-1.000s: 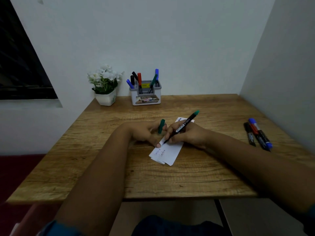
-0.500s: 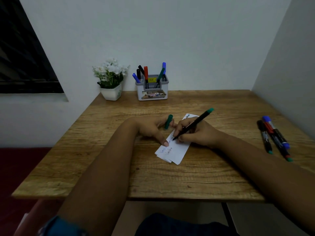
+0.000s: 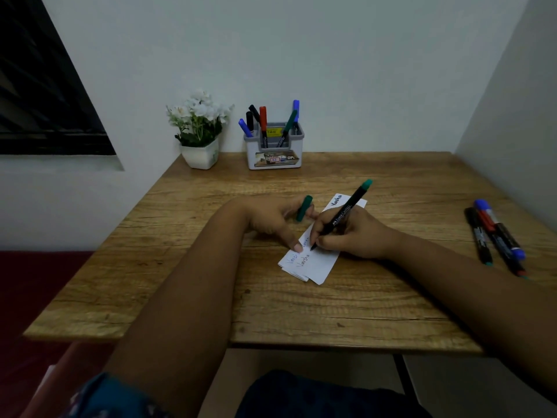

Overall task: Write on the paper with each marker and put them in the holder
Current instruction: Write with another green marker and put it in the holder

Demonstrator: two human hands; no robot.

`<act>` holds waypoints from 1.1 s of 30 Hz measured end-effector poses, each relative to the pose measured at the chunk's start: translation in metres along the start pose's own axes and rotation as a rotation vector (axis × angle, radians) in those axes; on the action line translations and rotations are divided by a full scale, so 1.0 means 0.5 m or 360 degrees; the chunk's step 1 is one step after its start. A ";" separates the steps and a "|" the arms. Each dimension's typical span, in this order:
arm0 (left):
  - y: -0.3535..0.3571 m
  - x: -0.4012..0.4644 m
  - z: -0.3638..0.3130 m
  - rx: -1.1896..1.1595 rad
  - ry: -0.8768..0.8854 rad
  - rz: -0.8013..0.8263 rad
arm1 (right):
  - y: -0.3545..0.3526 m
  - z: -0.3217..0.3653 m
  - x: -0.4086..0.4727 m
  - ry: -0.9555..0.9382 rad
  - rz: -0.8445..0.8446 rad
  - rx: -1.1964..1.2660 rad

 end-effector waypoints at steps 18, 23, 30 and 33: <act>-0.001 -0.002 0.000 0.0011 -0.0004 -0.0009 | -0.012 -0.005 -0.002 -0.0003 -0.0100 0.0089; -0.002 -0.002 -0.001 0.0043 -0.0004 -0.0010 | -0.004 -0.003 0.000 0.0036 -0.0016 0.0012; -0.003 0.000 0.003 0.0060 -0.0035 -0.0021 | -0.015 -0.011 -0.004 0.0038 -0.0085 0.0058; -0.001 0.000 0.001 0.0028 -0.0010 -0.0002 | -0.010 -0.010 -0.003 0.0041 -0.0047 0.0048</act>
Point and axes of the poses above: each hand's wrist, its own x-axis towards the middle knuckle, its own y-axis out of the palm, z = x × y, the point moved 7 cm from there along x, towards the middle knuckle, and after that the axes turned 11 degrees about z, right-handed, at the moved point
